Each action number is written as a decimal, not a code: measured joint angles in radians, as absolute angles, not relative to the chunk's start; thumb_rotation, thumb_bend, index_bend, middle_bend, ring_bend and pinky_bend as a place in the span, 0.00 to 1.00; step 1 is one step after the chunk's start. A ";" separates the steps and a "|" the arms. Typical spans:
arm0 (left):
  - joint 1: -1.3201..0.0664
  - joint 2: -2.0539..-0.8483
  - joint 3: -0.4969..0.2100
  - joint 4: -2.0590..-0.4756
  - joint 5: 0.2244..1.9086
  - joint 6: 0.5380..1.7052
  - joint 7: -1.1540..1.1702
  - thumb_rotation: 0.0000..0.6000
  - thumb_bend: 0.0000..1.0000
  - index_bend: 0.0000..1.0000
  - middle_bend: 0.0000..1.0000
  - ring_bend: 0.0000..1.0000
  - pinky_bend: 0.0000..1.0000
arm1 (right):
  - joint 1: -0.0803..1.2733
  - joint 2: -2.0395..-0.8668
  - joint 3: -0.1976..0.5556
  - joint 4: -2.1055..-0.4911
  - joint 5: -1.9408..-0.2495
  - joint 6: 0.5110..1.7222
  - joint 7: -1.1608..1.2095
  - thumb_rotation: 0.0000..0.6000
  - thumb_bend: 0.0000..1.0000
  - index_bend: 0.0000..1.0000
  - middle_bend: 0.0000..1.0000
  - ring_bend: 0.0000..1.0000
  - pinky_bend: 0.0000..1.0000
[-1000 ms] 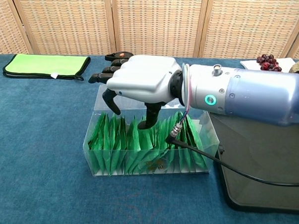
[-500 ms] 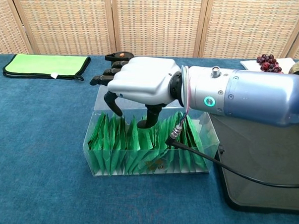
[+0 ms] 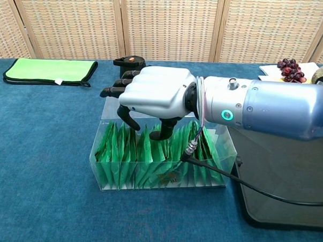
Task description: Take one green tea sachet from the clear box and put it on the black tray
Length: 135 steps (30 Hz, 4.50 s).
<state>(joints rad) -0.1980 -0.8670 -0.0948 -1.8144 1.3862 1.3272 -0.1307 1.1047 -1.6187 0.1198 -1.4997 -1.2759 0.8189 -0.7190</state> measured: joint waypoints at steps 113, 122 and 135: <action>-0.191 -0.874 -0.083 -1.838 1.408 1.347 -0.085 1.00 0.09 0.00 0.00 0.00 0.00 | 0.698 -1.116 0.021 -1.458 -1.498 1.125 -0.323 1.00 0.57 0.67 0.13 0.00 0.02; -0.197 -0.885 -0.081 -1.844 1.401 1.337 -0.052 1.00 0.09 0.00 0.00 0.00 0.00 | 0.625 -1.184 -0.043 -1.313 -1.627 1.203 -0.161 1.00 0.57 0.67 0.13 0.00 0.05; -0.196 -0.885 -0.081 -1.848 1.400 1.339 -0.047 1.00 0.09 0.00 0.00 0.00 0.00 | 0.584 -1.191 -0.038 -1.309 -1.702 1.311 -0.123 1.00 0.00 0.00 0.02 0.00 0.05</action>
